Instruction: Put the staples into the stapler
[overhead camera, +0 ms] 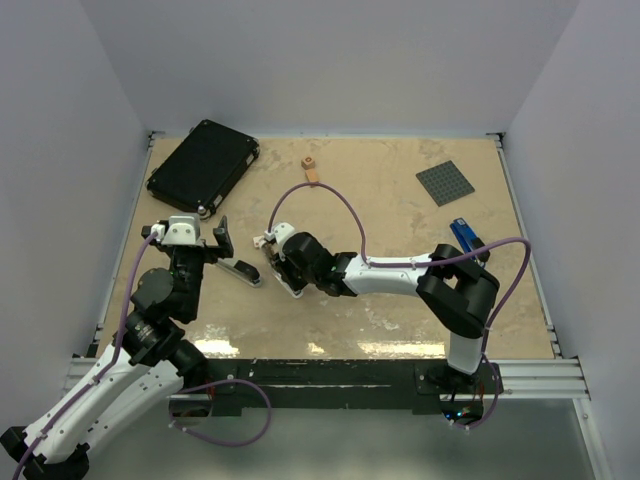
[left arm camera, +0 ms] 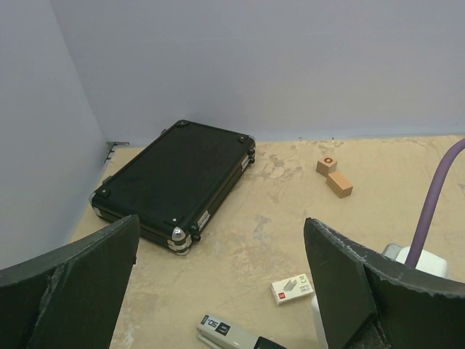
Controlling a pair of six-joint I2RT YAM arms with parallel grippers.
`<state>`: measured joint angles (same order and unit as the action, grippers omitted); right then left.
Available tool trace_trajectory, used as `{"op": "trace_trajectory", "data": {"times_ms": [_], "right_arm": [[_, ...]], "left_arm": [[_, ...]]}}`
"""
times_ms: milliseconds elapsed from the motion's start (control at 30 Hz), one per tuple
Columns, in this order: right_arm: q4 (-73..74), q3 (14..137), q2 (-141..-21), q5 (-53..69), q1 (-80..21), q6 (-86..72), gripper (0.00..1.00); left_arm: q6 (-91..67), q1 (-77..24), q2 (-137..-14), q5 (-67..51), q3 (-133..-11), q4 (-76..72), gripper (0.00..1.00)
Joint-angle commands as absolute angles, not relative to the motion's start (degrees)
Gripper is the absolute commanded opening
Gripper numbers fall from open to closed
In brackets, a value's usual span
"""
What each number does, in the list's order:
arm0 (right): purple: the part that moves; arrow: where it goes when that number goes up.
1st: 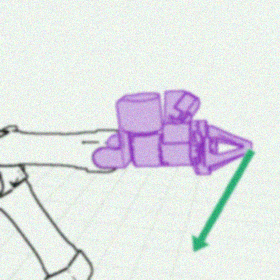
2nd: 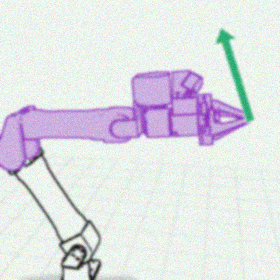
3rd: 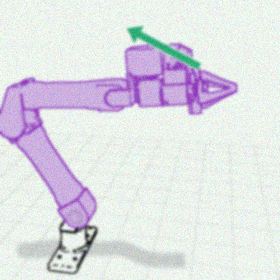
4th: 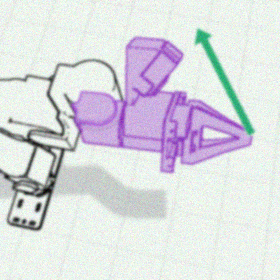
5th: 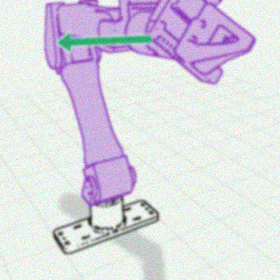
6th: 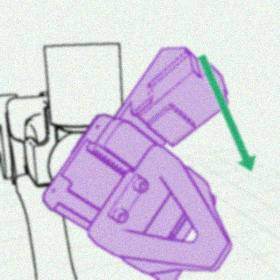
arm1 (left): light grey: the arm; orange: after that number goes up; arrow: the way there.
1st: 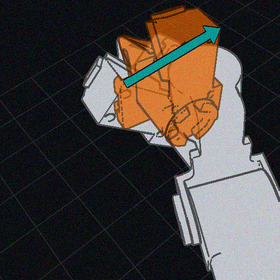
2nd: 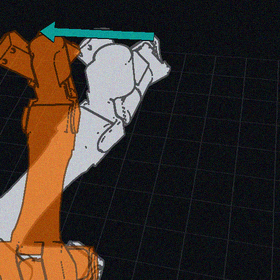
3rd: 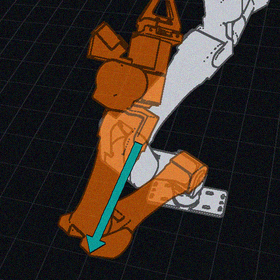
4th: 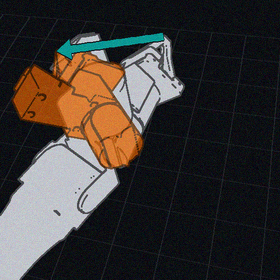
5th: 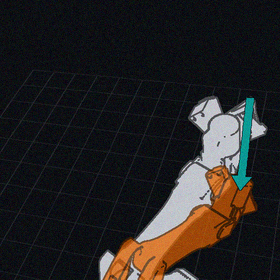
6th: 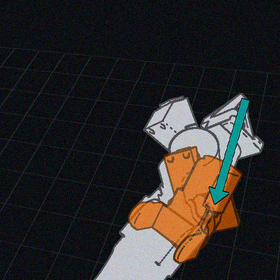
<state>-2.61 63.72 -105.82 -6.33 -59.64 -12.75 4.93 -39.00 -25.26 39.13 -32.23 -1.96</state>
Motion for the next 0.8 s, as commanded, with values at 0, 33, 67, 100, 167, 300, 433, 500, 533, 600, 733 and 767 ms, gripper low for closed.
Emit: {"op": "trace_trajectory", "data": {"times_ms": [0,33,67,100,167,300,433,500,533,600,733,767], "right_arm": [[-1.23,63.72,-105.47,-8.43,-59.94,-12.13,0.18],[-1.4,63.55,-105.38,-8.7,-59.94,-12.13,0.18],[-1.49,63.46,-105.38,-8.79,-59.94,-12.04,0.18],[-1.58,63.46,-105.38,-8.7,-59.94,-11.78,0.18],[-1.93,63.2,-105.56,-8.35,-59.94,-11.69,0.18],[-3.86,61.97,-105.21,-6.77,-59.94,-11.25,0.18],[-5.79,60.91,-104.68,-5.81,-59.94,-10.02,0.18],[-6.41,60.38,-104.42,-5.63,-59.94,-9.41,0.19],[-6.59,60.29,-104.33,-5.28,-59.94,-9.23,0.2],[-6.33,60.47,-104.33,-4.92,-59.94,-9.05,0.22],[-5.54,61.17,-103.89,-4.57,-59.94,-8.97,0.29],[-5.28,61.35,-103.63,-4.48,-59.94,-8.96,0.29]], "left_arm": [[3.69,-38.5,-25.14,38.58,-33.22,-2.64,1.0],[3.6,-38.41,-25.14,38.58,-33.31,-2.64,1.0],[3.6,-38.5,-25.14,38.58,-33.22,-2.55,1.0],[3.6,-38.5,-25.14,38.5,-33.22,-2.64,1.0],[3.6,-38.5,-25.22,38.5,-33.31,-2.55,1.0],[3.6,-38.5,-25.14,38.58,-33.22,-2.64,1.0],[3.6,-38.41,-25.22,38.58,-33.22,-2.64,1.0],[3.69,-38.5,-25.22,38.5,-33.22,-2.64,1.0],[3.6,-38.41,-25.31,38.5,-33.14,-2.64,1.0],[3.6,-38.5,-25.4,38.41,-33.22,-2.64,1.0],[3.6,-38.32,-25.58,38.23,-33.22,-2.64,1.0],[3.6,-38.41,-25.75,38.23,-33.31,-2.64,1.0]]}}
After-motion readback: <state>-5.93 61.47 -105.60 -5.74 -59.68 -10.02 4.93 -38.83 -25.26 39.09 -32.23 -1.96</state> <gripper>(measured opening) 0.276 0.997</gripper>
